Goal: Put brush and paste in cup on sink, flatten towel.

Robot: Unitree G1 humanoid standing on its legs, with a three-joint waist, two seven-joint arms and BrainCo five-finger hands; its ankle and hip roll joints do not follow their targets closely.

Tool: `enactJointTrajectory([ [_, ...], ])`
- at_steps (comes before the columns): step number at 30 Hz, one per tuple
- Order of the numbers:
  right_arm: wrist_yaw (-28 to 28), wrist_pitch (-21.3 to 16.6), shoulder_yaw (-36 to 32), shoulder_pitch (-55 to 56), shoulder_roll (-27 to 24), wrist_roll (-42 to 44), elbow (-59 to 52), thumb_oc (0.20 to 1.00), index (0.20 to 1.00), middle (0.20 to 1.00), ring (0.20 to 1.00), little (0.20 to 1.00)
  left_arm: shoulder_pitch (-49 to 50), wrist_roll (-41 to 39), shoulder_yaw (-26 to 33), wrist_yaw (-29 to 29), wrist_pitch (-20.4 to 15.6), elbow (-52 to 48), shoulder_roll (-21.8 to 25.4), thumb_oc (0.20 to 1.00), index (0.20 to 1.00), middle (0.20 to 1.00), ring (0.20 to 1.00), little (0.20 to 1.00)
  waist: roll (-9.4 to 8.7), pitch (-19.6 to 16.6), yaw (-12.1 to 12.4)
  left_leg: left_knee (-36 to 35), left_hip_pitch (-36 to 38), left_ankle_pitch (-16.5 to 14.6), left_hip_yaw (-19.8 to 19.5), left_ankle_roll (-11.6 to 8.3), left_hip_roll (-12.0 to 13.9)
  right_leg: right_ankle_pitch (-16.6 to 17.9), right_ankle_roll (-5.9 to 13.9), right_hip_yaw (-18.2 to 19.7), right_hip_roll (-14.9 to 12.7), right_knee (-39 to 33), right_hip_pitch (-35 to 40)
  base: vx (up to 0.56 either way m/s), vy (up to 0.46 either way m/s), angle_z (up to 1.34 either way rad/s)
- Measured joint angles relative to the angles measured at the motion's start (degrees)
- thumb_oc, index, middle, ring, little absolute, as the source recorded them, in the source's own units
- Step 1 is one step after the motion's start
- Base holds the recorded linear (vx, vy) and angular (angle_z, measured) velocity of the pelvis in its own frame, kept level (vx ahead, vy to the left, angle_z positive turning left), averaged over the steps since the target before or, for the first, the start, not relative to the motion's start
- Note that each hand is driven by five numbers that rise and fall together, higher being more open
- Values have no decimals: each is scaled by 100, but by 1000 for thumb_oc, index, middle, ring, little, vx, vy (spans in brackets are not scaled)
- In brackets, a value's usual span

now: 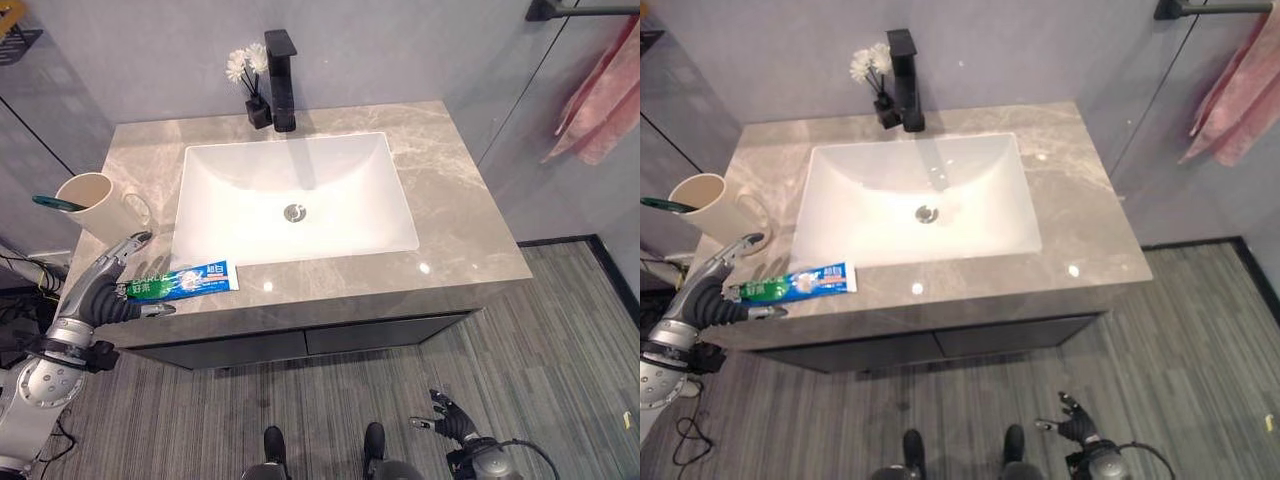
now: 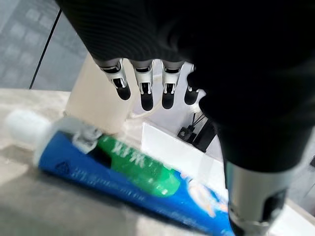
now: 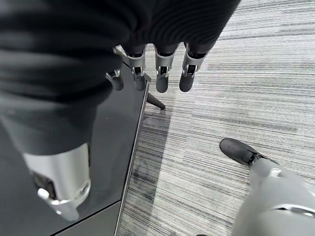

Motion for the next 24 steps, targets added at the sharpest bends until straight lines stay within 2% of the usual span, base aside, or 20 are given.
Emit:
enactJointTrajectory([
  [16,-13,-1,-1,-101,-37,0,-2,1000,1000,1000,1000,1000,-75,240,4,44,51,32,7,1000,1000,1000,1000,1000,-129,149,2,1,-198,6,-14,-5,-2,-2,4,-30,-2,0,-189,0,0,0],
  [17,-14,-1,-1,-101,-37,0,-3,1000,1000,1000,1000,1000,-86,251,4,44,51,32,7,884,884,884,884,884,-132,154,0,1,-199,6,-12,-5,-1,-2,4,-29,-1,0,-192,0,0,0],
  [18,-15,-1,-1,-101,-37,0,-4,1000,1000,1000,1000,1000,-102,252,4,44,52,32,7,592,592,592,592,592,-135,166,1,1,-198,6,-11,-5,0,-2,4,-28,0,0,-193,0,0,0],
  [19,-16,-1,-1,-102,-37,0,-4,1000,1000,1000,1000,1000,-105,253,3,43,47,33,7,420,420,420,420,420,-138,174,0,0,-199,6,-10,-5,1,-2,4,-26,1,0,-194,0,0,0],
  [20,-18,-1,-1,-99,-39,0,-3,1000,1000,1000,1000,1000,-88,253,0,38,36,32,7,200,200,200,200,200,-142,183,0,1,-198,6,-10,-5,1,-3,4,-25,1,0,-193,0,0,0],
  [24,-19,-2,-1,-135,-46,1,-4,1000,1000,1000,1000,1000,-245,257,-12,227,11,127,2,200,200,200,200,200,-171,207,46,0,-201,9,2,-10,4,0,5,0,4,-1,-208,1,0,-1],
])
